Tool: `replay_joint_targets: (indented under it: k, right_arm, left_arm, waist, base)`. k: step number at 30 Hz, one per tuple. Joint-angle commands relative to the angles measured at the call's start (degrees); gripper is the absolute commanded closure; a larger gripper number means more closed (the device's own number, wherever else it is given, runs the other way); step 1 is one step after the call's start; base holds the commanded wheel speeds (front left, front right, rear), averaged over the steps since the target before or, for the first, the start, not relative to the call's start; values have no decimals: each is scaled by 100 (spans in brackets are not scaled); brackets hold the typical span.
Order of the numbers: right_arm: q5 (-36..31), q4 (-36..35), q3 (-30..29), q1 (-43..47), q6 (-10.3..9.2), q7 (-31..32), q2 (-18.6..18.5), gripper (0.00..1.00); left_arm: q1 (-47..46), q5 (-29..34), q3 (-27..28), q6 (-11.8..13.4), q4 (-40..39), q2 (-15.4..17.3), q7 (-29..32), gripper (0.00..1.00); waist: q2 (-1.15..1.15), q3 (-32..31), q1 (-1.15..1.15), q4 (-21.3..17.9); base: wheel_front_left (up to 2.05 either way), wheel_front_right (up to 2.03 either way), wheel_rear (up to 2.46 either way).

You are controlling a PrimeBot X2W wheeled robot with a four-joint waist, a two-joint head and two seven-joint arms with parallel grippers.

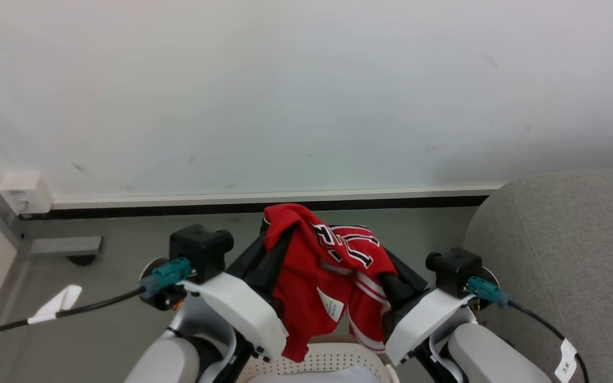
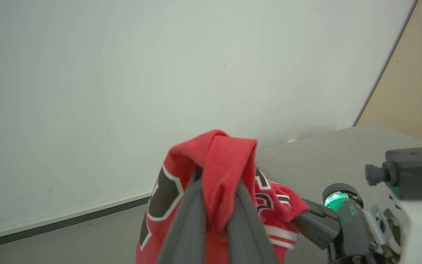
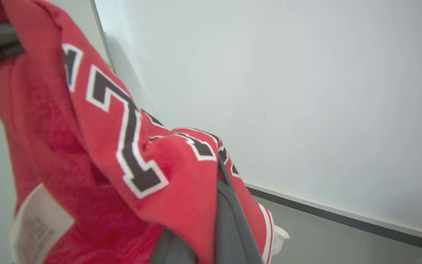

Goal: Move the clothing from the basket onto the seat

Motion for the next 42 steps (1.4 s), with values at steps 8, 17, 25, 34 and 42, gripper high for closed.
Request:
replay_joint_targets:
  k: [8, 17, 25, 34, 42]
  right_arm:
    - [186, -414, -638, -147, -14, 2, -43, 100]
    - [320, -1016, -1327, -276, -14, 2, -374, 100]
    - [206, -1216, -1722, -261, -13, 2, -699, 100]
    - [181, -1435, -1954, -74, -13, 26, -985, 100]
    - [145, -1661, -2166, 89, -13, 109, -1176, 100]
  left_arm:
    - [234, -100, 24, 45, 271, 31, -185, 0]
    - [347, -41, -290, -23, 598, -185, -448, 0]
    - [343, -33, -481, -60, 671, -289, -536, 0]
    - [282, 1, -607, -42, 642, -334, -581, 0]
    - [219, 10, -719, -68, 574, -354, -557, 0]
  waist:
    - [0, 48, -1, -423]
    - [0, 110, -1, -1204]
    - [0, 146, -1, -1817]
    - [0, 187, -1, -2424]
    - [0, 259, -1, -2568]
  base:
    - [0, 0, 0]
    - [0, 0, 0]
    - [0, 0, 0]
    - [0, 0, 0]
    - [0, 0, 0]
